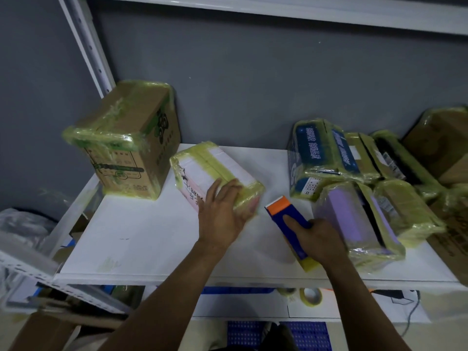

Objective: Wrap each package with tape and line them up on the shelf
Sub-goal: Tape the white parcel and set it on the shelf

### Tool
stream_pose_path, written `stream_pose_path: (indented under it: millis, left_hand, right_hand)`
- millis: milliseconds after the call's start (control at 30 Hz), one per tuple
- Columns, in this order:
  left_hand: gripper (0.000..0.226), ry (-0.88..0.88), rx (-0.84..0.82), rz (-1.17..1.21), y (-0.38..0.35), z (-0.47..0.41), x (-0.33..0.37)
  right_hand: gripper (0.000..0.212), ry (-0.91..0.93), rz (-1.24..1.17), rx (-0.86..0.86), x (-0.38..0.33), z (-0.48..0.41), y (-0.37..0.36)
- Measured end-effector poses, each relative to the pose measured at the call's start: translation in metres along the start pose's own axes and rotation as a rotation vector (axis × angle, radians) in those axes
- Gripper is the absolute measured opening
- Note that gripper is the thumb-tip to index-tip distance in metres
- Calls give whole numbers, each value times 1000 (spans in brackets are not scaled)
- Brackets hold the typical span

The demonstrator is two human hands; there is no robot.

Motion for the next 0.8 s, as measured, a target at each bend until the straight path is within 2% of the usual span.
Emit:
stream_pose_path:
  millis: [133, 233, 267, 300, 367, 467, 533, 600, 700, 800]
  left_hand:
    - [56, -50, 45, 123, -3, -7, -9]
    - [59, -99, -73, 292, -9, -13, -19]
    - [63, -112, -81, 242, -5, -13, -20]
    - [69, -120, -55, 146, 1, -10, -22]
    - [70, -114, 23, 113, 7, -1, -30]
    - [58, -47, 91, 400, 3, 10, -45]
    - [53, -114, 108, 322, 7, 12, -40]
    - [52, -170, 51, 342, 5, 7, -39]
    - [53, -159, -25, 482, 7, -2, -40]
    - [57, -130, -160, 401, 7, -8, -36]
  right_hand:
    - [58, 36, -215, 1, 15, 4, -3]
    - [59, 41, -292, -7, 19, 8, -5]
    - [58, 37, -315, -18, 19, 8, -5]
    - [55, 30, -339, -37, 21, 7, -4]
    - [51, 3, -374, -86, 25, 4, -5]
    - [50, -13, -401, -135, 27, 3, -10]
    - [60, 26, -403, -109, 22, 4, -9]
    - [62, 80, -453, -52, 15, 6, 0]
    - [57, 156, -543, -39, -3, 8, 17]
    - [75, 263, -412, -57, -31, 15, 34]
Point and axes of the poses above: each hand's wrist, its own z-axis away from the middle knuckle, its own y-axis out of the back of the hand, x = y × z, the point moved 10 cm from there along -z, towards the middle knuckle, and after that the axes turned 14 degrees about -x, right-handed, at the moved point
